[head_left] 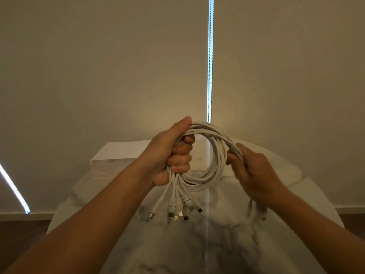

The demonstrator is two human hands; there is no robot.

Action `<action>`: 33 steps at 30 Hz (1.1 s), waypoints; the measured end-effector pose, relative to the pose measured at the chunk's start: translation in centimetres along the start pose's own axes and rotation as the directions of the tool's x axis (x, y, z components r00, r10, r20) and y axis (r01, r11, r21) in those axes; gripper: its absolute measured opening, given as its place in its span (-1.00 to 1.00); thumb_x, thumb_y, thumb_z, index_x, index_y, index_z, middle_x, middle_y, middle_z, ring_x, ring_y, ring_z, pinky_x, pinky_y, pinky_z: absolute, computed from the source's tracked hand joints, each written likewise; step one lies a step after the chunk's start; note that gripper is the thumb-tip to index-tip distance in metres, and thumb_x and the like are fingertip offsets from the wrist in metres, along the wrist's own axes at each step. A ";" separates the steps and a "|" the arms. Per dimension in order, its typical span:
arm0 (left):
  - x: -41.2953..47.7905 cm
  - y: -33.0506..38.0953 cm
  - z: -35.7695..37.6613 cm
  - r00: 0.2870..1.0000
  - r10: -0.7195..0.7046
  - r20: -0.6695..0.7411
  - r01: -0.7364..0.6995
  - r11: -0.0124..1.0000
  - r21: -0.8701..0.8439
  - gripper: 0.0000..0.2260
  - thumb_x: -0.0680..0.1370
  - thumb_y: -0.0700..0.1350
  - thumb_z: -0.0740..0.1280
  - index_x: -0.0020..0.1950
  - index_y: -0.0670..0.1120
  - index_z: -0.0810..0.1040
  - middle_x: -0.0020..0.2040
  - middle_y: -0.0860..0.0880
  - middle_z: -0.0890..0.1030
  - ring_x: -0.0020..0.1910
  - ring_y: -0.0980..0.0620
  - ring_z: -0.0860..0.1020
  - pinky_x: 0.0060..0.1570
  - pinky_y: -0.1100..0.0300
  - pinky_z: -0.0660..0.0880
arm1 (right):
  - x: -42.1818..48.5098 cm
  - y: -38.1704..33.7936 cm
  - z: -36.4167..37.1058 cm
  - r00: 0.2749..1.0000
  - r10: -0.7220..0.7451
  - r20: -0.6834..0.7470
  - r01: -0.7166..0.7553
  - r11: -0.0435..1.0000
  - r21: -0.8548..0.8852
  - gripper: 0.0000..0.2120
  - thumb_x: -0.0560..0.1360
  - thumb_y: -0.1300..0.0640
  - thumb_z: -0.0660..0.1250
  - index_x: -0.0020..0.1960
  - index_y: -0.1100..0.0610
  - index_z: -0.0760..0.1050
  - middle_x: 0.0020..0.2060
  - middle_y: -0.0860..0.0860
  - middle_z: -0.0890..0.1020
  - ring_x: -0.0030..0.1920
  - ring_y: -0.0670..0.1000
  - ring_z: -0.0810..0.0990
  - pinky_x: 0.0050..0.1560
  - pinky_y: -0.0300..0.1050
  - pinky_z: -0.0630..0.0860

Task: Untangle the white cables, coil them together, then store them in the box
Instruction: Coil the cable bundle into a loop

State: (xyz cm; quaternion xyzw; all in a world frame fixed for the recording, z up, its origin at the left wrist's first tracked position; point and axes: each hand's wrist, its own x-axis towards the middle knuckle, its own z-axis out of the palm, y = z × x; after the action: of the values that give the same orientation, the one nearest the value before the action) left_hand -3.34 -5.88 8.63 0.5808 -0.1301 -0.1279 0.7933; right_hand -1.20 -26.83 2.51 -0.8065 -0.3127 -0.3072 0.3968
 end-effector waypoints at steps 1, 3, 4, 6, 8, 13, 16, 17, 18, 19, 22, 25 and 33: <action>0.1 0.0 0.2 1.000 -0.006 0.012 0.007 0.999 -0.046 -0.64 0.45 0.19 0.26 -0.34 -0.06 0.35 -0.59 0.10 0.17 -0.70 0.20 0.12 -0.69 0.39 0.14 | -0.6 -0.3 0.9 0.999 0.032 -0.022 -0.031 0.998 0.051 -0.83 0.58 -0.17 0.08 -0.13 -0.16 0.35 -0.46 -0.10 0.47 -0.38 -0.14 0.50 -0.40 -0.45 0.33; 0.2 -0.1 0.5 1.000 -0.013 0.027 0.016 0.992 -0.125 -0.65 0.45 0.19 0.26 -0.35 -0.05 0.36 -0.60 0.11 0.18 -0.71 0.21 0.13 -0.71 0.39 0.13 | -1.4 -1.2 2.1 0.995 0.065 -0.080 -0.052 0.986 0.157 -0.85 0.59 -0.09 0.06 -0.02 -0.11 0.38 -0.37 -0.10 0.52 -0.39 -0.08 0.48 -0.43 -0.37 0.35; 0.2 0.0 0.5 1.000 -0.013 0.026 0.017 0.989 -0.146 -0.65 0.45 0.19 0.26 -0.36 -0.05 0.37 -0.61 0.11 0.18 -0.72 0.20 0.13 -0.72 0.39 0.13 | -1.7 -1.5 2.4 0.993 0.069 -0.095 -0.050 0.981 0.190 -0.82 0.60 -0.08 0.05 0.03 -0.06 0.40 -0.32 -0.10 0.54 -0.39 -0.05 0.48 -0.43 -0.30 0.38; 0.2 0.1 0.4 1.000 -0.019 0.011 0.021 0.986 -0.166 -0.65 0.44 0.19 0.27 -0.35 -0.05 0.37 -0.61 0.11 0.17 -0.73 0.20 0.13 -0.72 0.40 0.13 | -2.1 -1.7 2.7 0.992 0.090 -0.087 -0.068 0.971 0.231 -0.78 0.65 -0.05 0.06 0.11 0.01 0.42 -0.27 -0.06 0.54 -0.36 0.00 0.47 -0.39 -0.12 0.43; 0.2 0.1 0.2 1.000 -0.023 -0.008 0.021 0.984 -0.176 -0.65 0.43 0.19 0.28 -0.35 -0.05 0.37 -0.62 0.11 0.17 -0.73 0.20 0.13 -0.71 0.40 0.13 | -2.5 -1.7 2.9 0.986 0.160 -0.039 -0.146 0.958 0.248 -0.78 0.65 -0.04 0.06 0.08 0.01 0.43 -0.25 -0.08 0.55 -0.28 -0.02 0.50 -0.33 -0.23 0.45; 0.2 -0.7 -0.1 0.999 -0.035 -0.038 0.028 0.984 -0.178 -0.66 0.42 0.18 0.30 -0.34 -0.05 0.37 -0.60 0.11 0.18 -0.72 0.19 0.14 -0.72 0.37 0.15 | -1.8 -1.6 1.7 0.966 0.194 0.171 -0.168 0.973 -0.156 -0.78 0.64 0.05 0.09 -0.18 -0.11 0.29 -0.21 -0.11 0.42 -0.18 -0.14 0.38 -0.19 -0.32 0.30; 0.2 -1.3 -0.1 0.998 -0.049 -0.030 0.042 0.979 -0.198 -0.66 0.43 0.17 0.30 -0.34 -0.06 0.38 -0.60 0.10 0.20 -0.72 0.19 0.15 -0.71 0.38 0.16 | -0.8 -2.1 0.0 0.921 0.258 0.292 -0.199 0.955 -0.219 -0.73 0.63 0.06 0.19 -0.24 -0.13 0.32 -0.25 -0.13 0.46 -0.27 -0.14 0.44 -0.26 -0.36 0.35; 0.2 -1.5 0.0 0.998 -0.050 -0.028 0.044 0.978 -0.205 -0.66 0.43 0.17 0.30 -0.34 -0.06 0.38 -0.60 0.10 0.20 -0.72 0.19 0.15 -0.71 0.38 0.16 | -0.6 -2.2 -0.4 0.913 0.266 0.308 -0.218 0.959 -0.180 -0.76 0.60 0.05 0.24 -0.24 -0.13 0.40 -0.29 -0.11 0.53 -0.31 -0.12 0.52 -0.28 -0.37 0.40; 0.1 -1.5 0.1 0.999 -0.050 -0.022 0.044 0.976 -0.212 -0.66 0.43 0.17 0.30 -0.34 -0.06 0.37 -0.61 0.10 0.20 -0.72 0.19 0.15 -0.71 0.38 0.16 | -0.6 -2.4 -0.8 0.911 0.277 0.304 -0.264 0.961 -0.084 -0.82 0.56 0.05 0.31 -0.22 -0.11 0.50 -0.34 -0.06 0.60 -0.35 -0.10 0.58 -0.29 -0.34 0.47; 0.1 -1.6 0.2 0.999 -0.048 -0.010 0.045 0.974 -0.222 -0.66 0.43 0.17 0.29 -0.34 -0.06 0.37 -0.61 0.11 0.20 -0.73 0.19 0.15 -0.72 0.38 0.16 | -0.6 -2.5 -1.0 0.910 0.291 0.295 -0.323 0.944 0.063 -0.91 0.50 0.08 0.39 -0.18 -0.04 0.58 -0.36 -0.01 0.65 -0.39 -0.08 0.62 -0.28 -0.30 0.54; 0.1 -1.6 0.4 0.998 -0.052 0.040 0.060 0.963 -0.263 -0.66 0.44 0.18 0.28 -0.35 -0.06 0.38 -0.62 0.11 0.20 -0.73 0.19 0.16 -0.73 0.39 0.18 | -1.0 -2.4 -1.1 0.904 0.313 0.292 -0.408 0.838 0.363 -0.76 0.31 0.14 0.49 -0.03 0.14 0.67 -0.25 0.03 0.73 -0.30 0.02 0.71 -0.23 -0.25 0.62; 0.1 -1.6 0.4 0.996 -0.061 0.058 0.074 0.961 -0.267 -0.66 0.46 0.18 0.27 -0.35 -0.06 0.39 -0.62 0.11 0.21 -0.73 0.20 0.17 -0.72 0.40 0.18 | -1.5 -1.3 -0.7 0.908 0.297 0.295 -0.410 0.771 0.487 -0.70 0.30 0.24 0.49 0.03 0.25 0.65 -0.16 0.11 0.73 -0.17 0.11 0.72 -0.16 -0.15 0.65; -0.2 -2.3 -0.3 0.996 -0.087 0.031 0.092 0.963 -0.254 -0.67 0.45 0.17 0.28 -0.33 -0.06 0.37 -0.62 0.11 0.21 -0.74 0.18 0.18 -0.74 0.35 0.18 | -2.2 0.1 -0.4 0.900 0.262 0.349 -0.348 0.913 0.211 -0.79 0.41 0.24 0.47 0.03 0.08 0.64 -0.21 -0.07 0.72 -0.20 -0.10 0.69 -0.13 -0.32 0.59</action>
State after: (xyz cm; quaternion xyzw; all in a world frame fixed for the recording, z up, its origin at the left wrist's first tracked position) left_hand -3.57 -6.26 6.32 0.4781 -0.0937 -0.1849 0.8535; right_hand -2.59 -27.80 1.00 -0.8228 -0.2789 -0.0633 0.4912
